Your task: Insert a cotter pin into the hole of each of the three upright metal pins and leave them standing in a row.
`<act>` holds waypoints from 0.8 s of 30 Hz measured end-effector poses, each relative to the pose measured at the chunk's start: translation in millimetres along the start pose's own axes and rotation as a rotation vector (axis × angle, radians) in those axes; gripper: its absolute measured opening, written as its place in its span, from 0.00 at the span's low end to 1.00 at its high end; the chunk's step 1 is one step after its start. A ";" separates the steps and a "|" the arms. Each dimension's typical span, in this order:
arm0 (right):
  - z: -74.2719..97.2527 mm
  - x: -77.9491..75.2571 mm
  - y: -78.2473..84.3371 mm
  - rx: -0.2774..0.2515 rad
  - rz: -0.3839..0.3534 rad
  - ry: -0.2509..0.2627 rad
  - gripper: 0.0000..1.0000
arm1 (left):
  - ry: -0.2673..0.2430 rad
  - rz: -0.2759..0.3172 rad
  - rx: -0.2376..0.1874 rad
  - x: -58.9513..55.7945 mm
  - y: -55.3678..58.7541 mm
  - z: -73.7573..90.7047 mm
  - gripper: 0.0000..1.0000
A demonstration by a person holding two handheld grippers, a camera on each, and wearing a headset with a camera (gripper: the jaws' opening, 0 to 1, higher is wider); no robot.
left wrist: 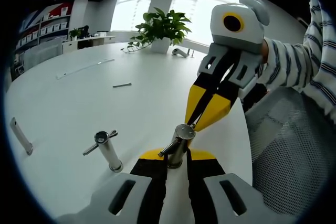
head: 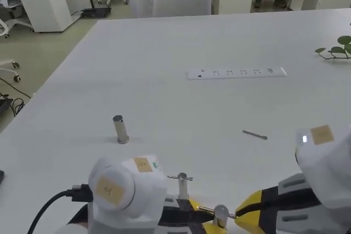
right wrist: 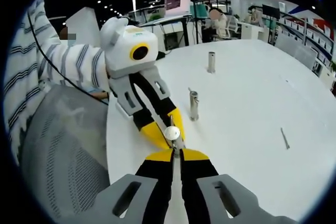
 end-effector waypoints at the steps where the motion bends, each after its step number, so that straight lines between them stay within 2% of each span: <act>1: -0.4 -0.1 -0.1 0.001 0.000 0.001 0.06 | -0.001 0.002 -0.001 0.0 -0.1 0.0 0.12; 17: -0.6 -2.1 0.3 -0.003 0.015 0.015 0.09 | 0.000 0.025 -0.002 0.9 0.4 -0.4 0.13; 24: -0.1 -0.2 0.3 -0.025 0.011 0.013 0.12 | -0.018 0.013 0.009 2.6 1.5 3.5 0.19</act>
Point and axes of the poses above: the centre of the closed fingertips' face, and the gripper's own axes: z roughly backward along the fingers, x roughly to its left, y roughly out of its underside, the point moved 4 cm from there along z, roughly backward along the fingers, and after that the axes turned 10 degrees about y, right-handed, at the moved point
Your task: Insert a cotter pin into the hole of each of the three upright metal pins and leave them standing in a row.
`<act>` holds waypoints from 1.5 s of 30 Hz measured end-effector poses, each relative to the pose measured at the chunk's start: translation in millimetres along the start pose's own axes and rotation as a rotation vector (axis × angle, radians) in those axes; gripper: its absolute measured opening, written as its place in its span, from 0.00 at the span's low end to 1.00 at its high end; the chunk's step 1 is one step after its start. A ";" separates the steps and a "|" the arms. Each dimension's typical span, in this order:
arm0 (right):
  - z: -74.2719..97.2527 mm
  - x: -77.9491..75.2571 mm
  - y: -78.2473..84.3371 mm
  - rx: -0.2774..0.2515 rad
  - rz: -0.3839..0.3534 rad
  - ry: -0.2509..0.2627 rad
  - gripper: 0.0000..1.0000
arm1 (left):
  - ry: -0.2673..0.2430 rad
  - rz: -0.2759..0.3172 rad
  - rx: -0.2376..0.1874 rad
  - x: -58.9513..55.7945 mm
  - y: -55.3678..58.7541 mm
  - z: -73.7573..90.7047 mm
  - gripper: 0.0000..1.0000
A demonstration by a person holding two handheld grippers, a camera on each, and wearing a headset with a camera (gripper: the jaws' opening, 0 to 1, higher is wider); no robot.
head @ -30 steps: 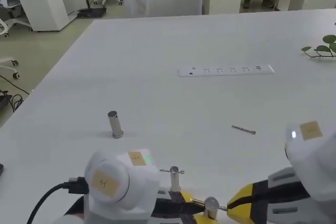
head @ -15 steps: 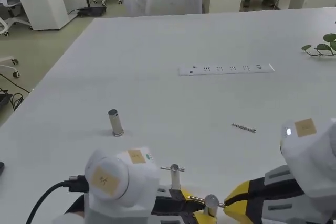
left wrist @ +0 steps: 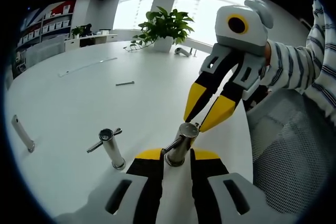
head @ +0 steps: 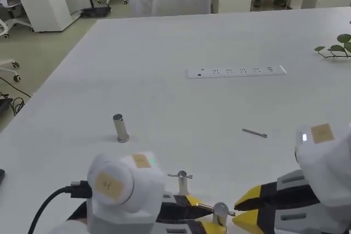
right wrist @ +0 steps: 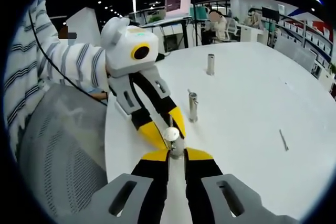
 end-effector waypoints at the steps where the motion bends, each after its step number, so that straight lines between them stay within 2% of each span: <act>1: -0.1 0.1 -0.1 -0.005 -0.001 0.001 0.13 | -0.003 -0.003 0.001 0.3 0.1 0.8 0.20; 5: -1.4 1.5 1.3 -0.017 0.007 0.001 0.15 | -0.005 -0.029 0.035 -1.3 3.9 4.6 0.29; 10: -4.1 3.6 1.3 -0.038 0.008 -0.004 0.17 | 0.003 -0.036 0.052 -4.5 7.4 8.9 0.31; 17: -11.4 7.6 2.2 -0.061 0.006 -0.011 0.22 | 0.000 -0.039 0.051 -7.6 8.1 15.9 0.37; 19: -13.7 7.9 2.6 -0.068 -0.001 -0.012 0.24 | -0.019 -0.050 0.053 -5.3 8.9 19.4 0.42; 24: -20.5 8.0 4.5 -0.086 -0.015 -0.017 0.26 | -0.011 -0.043 0.040 -6.5 9.2 28.5 0.53; 26: -22.7 8.1 5.0 -0.089 -0.020 -0.018 0.26 | -0.038 -0.061 0.039 -4.5 8.2 33.0 0.58; 32: -29.0 9.6 6.7 -0.090 -0.023 -0.029 0.27 | -0.090 -0.057 0.029 -1.9 8.5 46.4 0.70; 34: -30.4 9.7 6.6 -0.094 -0.028 -0.030 0.28 | -0.139 -0.075 0.028 1.8 8.3 53.4 0.75; 35: -30.7 9.8 6.6 -0.095 -0.029 -0.030 0.28 | -0.160 -0.066 0.022 3.3 8.6 56.0 0.82; 38: -32.6 9.2 6.7 -0.099 -0.031 -0.031 0.28 | -0.168 -0.027 0.014 2.6 11.9 63.5 0.94; 42: -35.2 8.2 8.0 -0.096 -0.023 -0.033 0.28 | -0.182 -0.001 -0.003 1.7 13.2 70.7 0.99; 45: -35.8 8.5 9.3 -0.098 -0.015 -0.033 0.27 | -0.203 0.016 -0.008 2.0 15.4 76.4 0.99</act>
Point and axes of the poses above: the centre of the closed fingertips' face, and the gripper's own axes: z roughly backward along the fingers, x roughly to its left, y roughly out of its underside, the point moved 4 cm from there along z, roughly backward along the fingers, and after that the axes turned 10 degrees about y, right-handed, at the moved point
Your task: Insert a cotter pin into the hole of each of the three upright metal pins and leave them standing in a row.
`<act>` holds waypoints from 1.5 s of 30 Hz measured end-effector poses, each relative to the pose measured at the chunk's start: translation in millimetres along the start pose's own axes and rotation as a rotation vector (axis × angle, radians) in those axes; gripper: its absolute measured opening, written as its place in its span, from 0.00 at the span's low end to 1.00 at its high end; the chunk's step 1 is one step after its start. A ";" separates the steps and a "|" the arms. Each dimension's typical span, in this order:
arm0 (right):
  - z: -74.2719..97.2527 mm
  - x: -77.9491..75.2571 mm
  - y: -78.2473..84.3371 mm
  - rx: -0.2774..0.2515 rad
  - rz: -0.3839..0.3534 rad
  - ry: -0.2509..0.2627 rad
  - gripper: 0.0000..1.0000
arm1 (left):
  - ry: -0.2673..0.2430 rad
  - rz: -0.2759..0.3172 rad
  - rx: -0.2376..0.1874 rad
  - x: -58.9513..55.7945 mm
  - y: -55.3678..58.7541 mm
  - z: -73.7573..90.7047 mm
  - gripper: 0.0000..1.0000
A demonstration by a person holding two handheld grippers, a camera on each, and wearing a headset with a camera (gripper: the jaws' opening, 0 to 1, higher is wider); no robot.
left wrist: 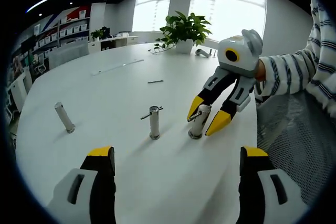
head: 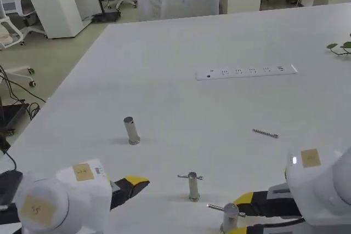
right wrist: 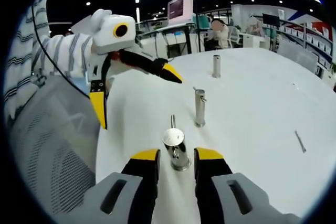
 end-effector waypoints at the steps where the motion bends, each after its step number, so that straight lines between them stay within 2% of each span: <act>1: -0.3 -0.4 0.2 -0.004 0.005 0.007 0.27 | -0.005 0.008 0.000 0.2 1.1 2.1 0.99; 7: -2.4 -1.2 2.9 -0.015 0.002 0.013 0.25 | -0.032 0.032 0.011 0.1 7.4 6.9 0.99; 14: -4.7 0.3 1.5 -0.051 0.020 0.017 0.16 | -0.041 0.054 0.002 -2.4 10.2 8.7 0.99; 23: -6.0 0.0 1.9 -0.079 0.055 0.017 0.15 | -0.049 0.072 0.012 -3.6 18.1 11.0 0.97; 27: -6.6 -0.6 1.5 -0.071 0.104 -0.001 0.14 | -0.037 0.069 0.012 -5.5 18.8 11.4 0.95; 31: -6.6 -3.3 0.6 -0.060 0.111 -0.040 0.13 | -0.037 0.073 0.004 -5.2 16.8 11.7 0.95; 33: -7.2 -8.0 -0.8 -0.043 0.141 -0.053 0.13 | -0.036 0.073 0.004 -5.2 16.2 11.7 0.95; 45: -0.2 -38.3 1.5 -0.013 0.198 -0.076 0.13 | -0.029 0.093 -0.006 -7.7 15.8 13.5 0.94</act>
Point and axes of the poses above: the centre of the closed fingertips' face, and the gripper's own axes: z roughly backward along the fingers, x roughly to its left, y roughly out of its underside, the point moved 4 cm from there along z, roughly backward along the fingers, and after that the axes turned 10 degrees about y, right-handed, at the moved point
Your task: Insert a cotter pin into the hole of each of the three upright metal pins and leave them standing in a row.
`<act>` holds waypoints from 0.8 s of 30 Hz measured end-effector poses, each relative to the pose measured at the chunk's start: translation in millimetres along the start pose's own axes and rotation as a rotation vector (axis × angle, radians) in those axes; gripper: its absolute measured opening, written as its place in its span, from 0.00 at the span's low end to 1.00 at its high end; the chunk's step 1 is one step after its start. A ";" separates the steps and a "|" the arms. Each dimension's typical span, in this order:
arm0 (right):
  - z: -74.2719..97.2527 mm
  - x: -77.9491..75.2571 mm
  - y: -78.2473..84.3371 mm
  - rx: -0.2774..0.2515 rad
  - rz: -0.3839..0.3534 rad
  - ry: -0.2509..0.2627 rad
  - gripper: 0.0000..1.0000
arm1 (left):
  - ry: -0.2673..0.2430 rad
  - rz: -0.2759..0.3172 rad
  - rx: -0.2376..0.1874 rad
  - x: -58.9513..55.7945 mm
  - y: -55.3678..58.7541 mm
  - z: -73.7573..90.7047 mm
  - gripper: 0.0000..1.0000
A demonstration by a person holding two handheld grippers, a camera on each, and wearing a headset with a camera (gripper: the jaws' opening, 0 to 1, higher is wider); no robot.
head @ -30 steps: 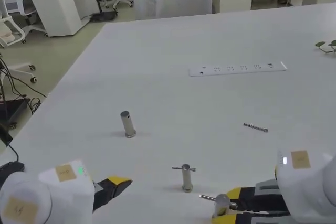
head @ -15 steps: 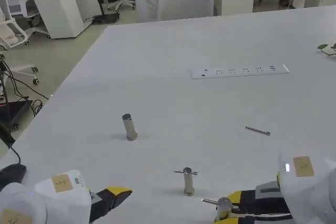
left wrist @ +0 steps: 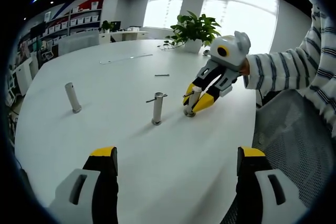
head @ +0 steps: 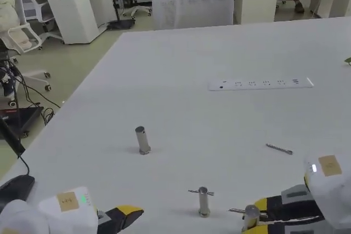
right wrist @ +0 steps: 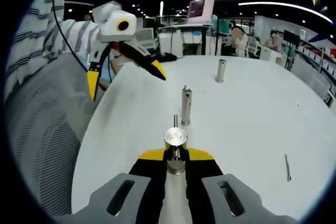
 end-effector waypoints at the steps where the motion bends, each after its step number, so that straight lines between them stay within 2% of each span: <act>1: 0.6 -2.2 1.0 0.001 -0.002 0.000 0.13 | -0.001 0.001 0.000 0.0 0.0 0.1 0.94; 7: 5.5 -14.0 5.7 0.010 0.014 -0.026 0.13 | -0.008 0.005 0.013 0.2 1.7 0.4 0.94; 11: 8.0 -20.2 6.9 0.002 0.017 -0.035 0.13 | -0.007 0.035 0.018 -0.1 4.3 0.7 0.91; 24: 17.4 -27.8 12.0 -0.001 0.026 -0.060 0.13 | -0.060 0.068 0.019 4.4 5.9 7.8 0.91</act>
Point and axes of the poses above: the centre of the closed fingertips' face, and the gripper's own axes: z roughly backward along the fingers, x roughly to its left, y roughly out of its underside, the point moved 4 cm from there along z, roughly backward along the fingers, and after that the axes turned 10 degrees about y, right-handed, at the moved point
